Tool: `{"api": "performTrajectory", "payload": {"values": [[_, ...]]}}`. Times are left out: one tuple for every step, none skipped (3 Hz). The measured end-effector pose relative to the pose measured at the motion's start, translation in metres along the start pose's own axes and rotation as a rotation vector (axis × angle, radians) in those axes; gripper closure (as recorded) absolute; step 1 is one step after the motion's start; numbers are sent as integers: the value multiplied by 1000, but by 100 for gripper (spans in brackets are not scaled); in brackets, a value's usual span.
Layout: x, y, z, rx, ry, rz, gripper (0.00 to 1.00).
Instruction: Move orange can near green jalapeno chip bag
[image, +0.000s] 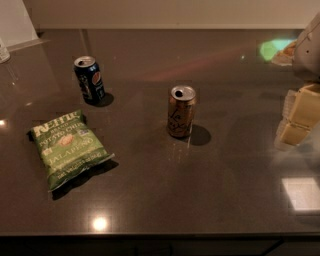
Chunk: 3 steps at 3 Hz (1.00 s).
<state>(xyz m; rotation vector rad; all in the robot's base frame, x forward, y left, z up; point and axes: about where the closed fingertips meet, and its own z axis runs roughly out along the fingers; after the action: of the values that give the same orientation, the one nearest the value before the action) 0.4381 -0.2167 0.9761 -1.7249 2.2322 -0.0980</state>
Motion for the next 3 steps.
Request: {"api": "performTrajectory", "payload": {"values": [[-1,-2,0,5,-9,1,0],[-8,-15,12,9,-63,21,0],[-23,-24,36,-7,-147,28,0]]}}
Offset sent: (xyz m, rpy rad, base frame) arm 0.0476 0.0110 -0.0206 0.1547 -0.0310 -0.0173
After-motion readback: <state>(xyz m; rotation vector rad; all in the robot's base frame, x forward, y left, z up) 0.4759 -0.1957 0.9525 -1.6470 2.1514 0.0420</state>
